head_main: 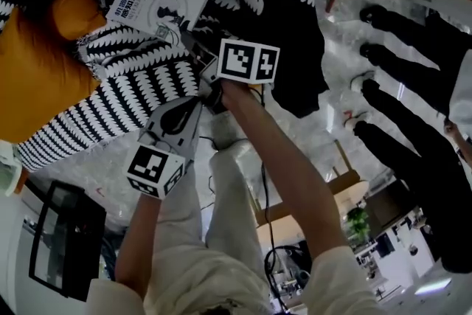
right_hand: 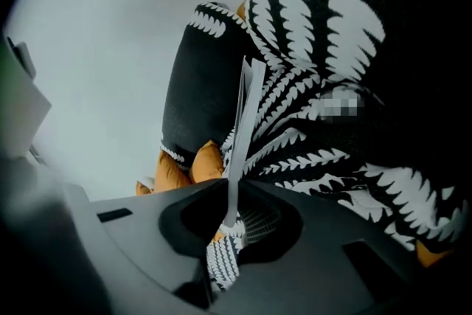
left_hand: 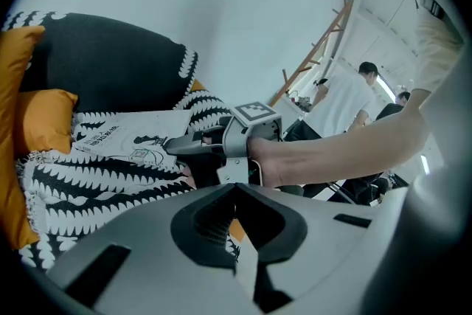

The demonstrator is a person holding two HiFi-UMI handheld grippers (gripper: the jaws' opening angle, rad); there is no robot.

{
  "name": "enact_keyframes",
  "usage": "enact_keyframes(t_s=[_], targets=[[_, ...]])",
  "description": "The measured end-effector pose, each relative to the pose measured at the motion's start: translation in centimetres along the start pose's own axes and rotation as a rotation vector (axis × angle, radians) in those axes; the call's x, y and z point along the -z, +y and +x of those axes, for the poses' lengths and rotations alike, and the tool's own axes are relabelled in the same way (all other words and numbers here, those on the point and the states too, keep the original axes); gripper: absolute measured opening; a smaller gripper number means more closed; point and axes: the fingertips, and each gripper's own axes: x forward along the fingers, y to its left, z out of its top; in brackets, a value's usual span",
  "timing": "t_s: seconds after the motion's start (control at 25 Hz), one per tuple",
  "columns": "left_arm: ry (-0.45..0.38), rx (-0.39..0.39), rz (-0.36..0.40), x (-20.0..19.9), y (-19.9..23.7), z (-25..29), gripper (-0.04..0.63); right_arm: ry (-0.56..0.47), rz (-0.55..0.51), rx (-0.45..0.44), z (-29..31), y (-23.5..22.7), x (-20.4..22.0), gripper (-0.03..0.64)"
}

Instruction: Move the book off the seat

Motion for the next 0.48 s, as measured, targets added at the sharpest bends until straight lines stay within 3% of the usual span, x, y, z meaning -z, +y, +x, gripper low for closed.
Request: enact_keyframes(t_s=[0.48], targets=[[0.033, 0.037, 0.064, 1.8, -4.2, 0.1, 0.008, -0.073, 0.032, -0.063, -6.9, 0.5, 1.1, 0.041]])
